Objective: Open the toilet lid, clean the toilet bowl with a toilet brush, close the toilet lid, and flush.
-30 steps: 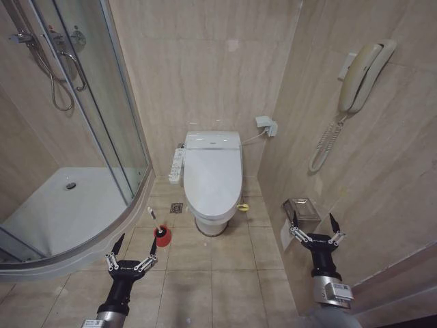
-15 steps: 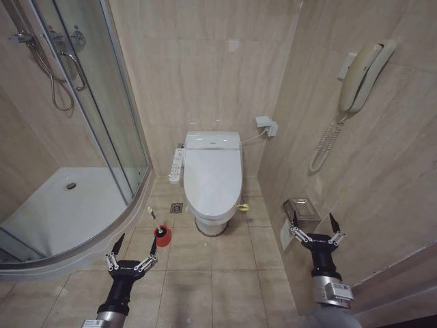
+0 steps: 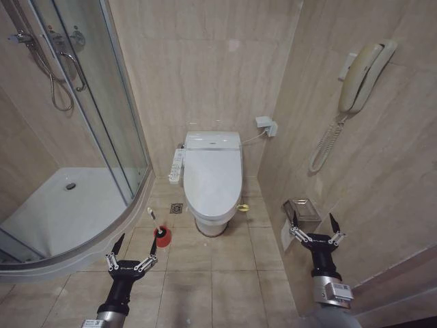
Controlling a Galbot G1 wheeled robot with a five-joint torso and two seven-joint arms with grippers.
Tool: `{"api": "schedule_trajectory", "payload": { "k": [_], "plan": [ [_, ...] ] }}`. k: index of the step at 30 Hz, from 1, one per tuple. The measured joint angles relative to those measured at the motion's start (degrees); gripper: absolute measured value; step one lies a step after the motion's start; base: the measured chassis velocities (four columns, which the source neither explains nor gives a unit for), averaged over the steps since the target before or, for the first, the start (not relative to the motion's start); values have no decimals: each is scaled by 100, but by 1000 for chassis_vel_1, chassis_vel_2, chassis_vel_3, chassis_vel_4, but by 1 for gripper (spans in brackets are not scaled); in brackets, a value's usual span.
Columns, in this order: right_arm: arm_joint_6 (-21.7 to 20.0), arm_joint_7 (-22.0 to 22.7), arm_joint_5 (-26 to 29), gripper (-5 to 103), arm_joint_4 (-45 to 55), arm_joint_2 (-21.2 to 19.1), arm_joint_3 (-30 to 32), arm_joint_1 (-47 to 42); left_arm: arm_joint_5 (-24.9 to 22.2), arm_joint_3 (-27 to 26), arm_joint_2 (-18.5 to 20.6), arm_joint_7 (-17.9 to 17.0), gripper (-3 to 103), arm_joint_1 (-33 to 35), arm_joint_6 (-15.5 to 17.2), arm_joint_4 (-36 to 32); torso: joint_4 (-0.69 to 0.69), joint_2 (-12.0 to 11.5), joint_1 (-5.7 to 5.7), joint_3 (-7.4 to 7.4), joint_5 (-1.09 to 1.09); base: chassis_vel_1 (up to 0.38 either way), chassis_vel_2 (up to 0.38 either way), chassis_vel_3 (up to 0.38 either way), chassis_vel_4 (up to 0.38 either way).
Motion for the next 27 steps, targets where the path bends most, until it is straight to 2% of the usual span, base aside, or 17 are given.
{"api": "schedule_trajectory", "payload": {
  "k": [27],
  "plan": [
    [0, 0, 0, 100, 0, 0, 0, 0, 0, 0, 0, 0, 98, 0, 0, 0, 0, 0, 0, 0, 0, 0, 0, 0, 0]
  ]
}}
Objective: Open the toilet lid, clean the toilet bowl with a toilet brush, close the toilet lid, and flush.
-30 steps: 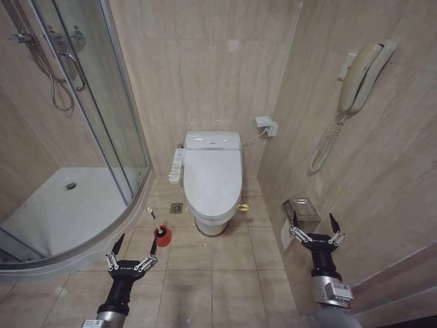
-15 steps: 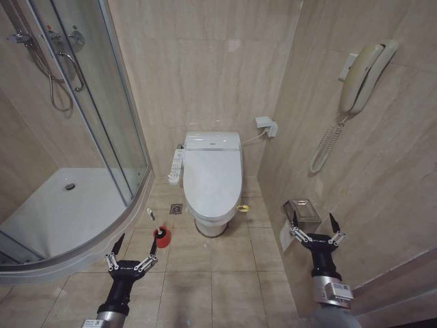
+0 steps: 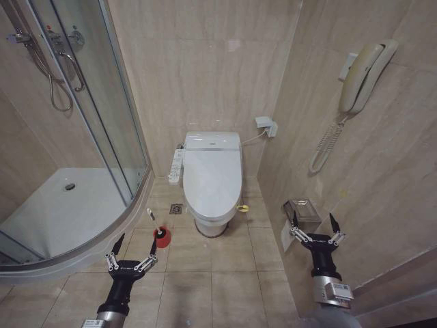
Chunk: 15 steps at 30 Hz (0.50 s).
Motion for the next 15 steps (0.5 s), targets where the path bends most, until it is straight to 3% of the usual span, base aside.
{"api": "schedule_trajectory", "payload": {
  "k": [15],
  "plan": [
    [0, 0, 0, 100, 0, 0, 0, 0, 0, 0, 0, 0, 98, 0, 0, 0, 0, 0, 0, 0, 0, 0, 0, 0, 0]
  ]
}}
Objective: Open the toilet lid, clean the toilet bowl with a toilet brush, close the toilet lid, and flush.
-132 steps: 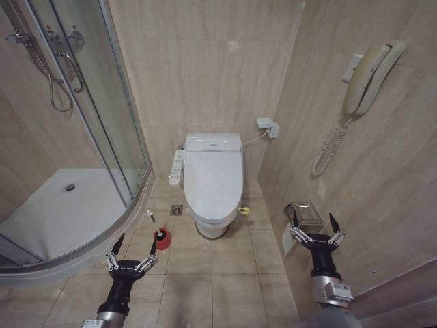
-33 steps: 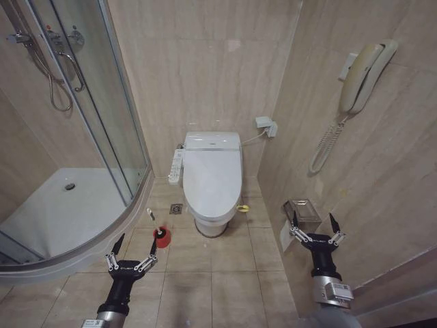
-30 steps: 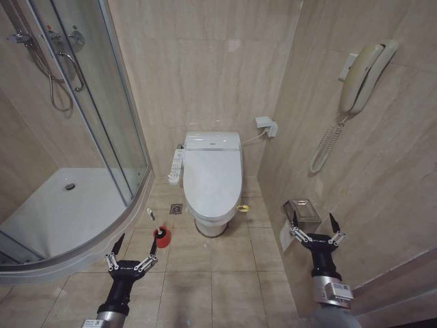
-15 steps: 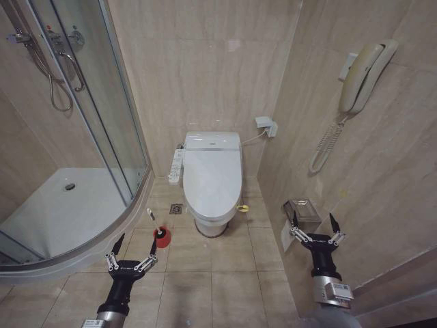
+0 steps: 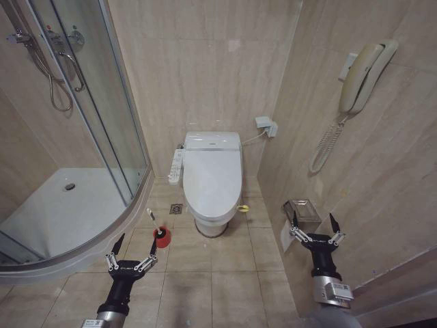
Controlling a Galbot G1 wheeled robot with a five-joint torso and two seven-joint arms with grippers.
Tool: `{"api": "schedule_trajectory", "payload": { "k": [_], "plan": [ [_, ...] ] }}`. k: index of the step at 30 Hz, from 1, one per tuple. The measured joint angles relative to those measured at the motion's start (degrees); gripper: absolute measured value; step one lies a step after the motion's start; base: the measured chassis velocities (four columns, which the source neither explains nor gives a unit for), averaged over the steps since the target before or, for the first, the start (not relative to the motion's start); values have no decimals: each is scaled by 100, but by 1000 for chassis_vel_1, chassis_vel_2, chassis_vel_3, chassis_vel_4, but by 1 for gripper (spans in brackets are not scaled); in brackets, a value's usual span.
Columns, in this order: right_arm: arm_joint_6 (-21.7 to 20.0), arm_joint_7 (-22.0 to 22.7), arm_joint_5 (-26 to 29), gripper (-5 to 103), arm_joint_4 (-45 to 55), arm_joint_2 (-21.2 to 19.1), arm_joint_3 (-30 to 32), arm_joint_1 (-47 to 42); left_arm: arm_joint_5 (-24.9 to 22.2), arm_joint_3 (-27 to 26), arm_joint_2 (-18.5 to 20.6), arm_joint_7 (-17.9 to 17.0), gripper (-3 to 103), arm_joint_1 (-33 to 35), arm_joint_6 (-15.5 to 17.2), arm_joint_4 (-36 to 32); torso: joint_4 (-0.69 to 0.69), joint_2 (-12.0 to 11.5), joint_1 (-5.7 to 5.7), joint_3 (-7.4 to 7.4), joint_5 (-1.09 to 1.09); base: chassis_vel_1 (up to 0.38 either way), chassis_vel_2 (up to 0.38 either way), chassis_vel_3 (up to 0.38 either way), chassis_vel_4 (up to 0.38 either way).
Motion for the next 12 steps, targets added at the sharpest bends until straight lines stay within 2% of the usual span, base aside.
{"api": "schedule_trajectory", "payload": {
  "k": [12],
  "plan": [
    [0, 0, 0, 100, 0, 0, 0, 0, 0, 0, 0, 0, 98, 0, 0, 0, 0, 0, 0, 0, 0, 0, 0, 0, 0]
  ]
}}
